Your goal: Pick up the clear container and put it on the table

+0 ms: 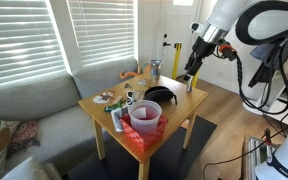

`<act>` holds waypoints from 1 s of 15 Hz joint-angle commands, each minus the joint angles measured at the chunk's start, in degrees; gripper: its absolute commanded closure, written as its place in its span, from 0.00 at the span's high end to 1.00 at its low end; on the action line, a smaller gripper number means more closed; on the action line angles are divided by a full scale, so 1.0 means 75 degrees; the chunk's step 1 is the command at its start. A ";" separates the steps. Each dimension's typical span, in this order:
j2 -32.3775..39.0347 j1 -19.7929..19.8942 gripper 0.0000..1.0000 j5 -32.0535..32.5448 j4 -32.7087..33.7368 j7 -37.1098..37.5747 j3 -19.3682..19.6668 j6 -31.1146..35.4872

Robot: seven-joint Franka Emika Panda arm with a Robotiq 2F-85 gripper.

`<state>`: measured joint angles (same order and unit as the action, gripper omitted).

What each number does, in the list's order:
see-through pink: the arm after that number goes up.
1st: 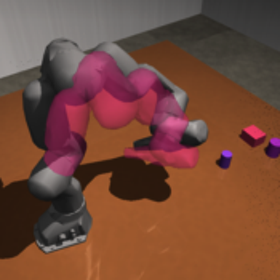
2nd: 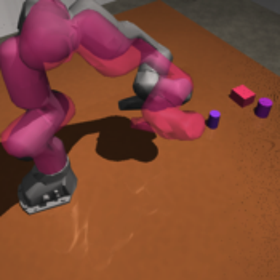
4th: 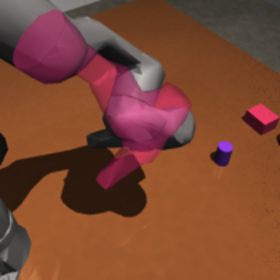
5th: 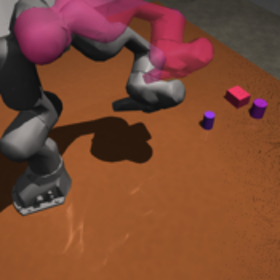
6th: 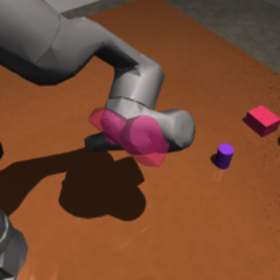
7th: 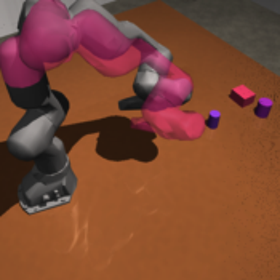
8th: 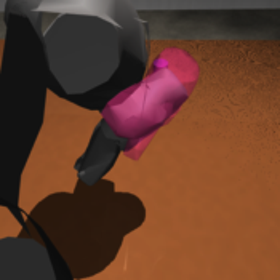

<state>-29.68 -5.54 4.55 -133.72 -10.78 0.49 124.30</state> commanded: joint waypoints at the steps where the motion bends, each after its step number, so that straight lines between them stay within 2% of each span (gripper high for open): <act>1: 0.1287 -0.0162 1.00 -0.0143 0.1520 0.1269 -0.0929 -0.0612; 4: 0.2294 -0.0358 1.00 -0.0234 0.2618 0.1729 -0.1360 -0.1366; 7: 0.3116 -0.0583 1.00 -0.0951 0.3257 0.1308 -0.1339 -0.1447; 11: 0.3890 -0.0621 1.00 -0.1567 0.3888 0.1213 -0.1407 -0.1514; 12: 0.4069 -0.0613 0.92 -0.1560 0.4039 0.1314 -0.1418 -0.1633; 13: 0.4200 -0.0604 0.74 -0.1589 0.4164 0.1364 -0.1417 -0.1774; 15: 0.4428 -0.0590 0.59 -0.1513 0.4401 0.1468 -0.1416 -0.2198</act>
<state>0.31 -9.89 -5.51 -105.43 -0.39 -10.14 113.04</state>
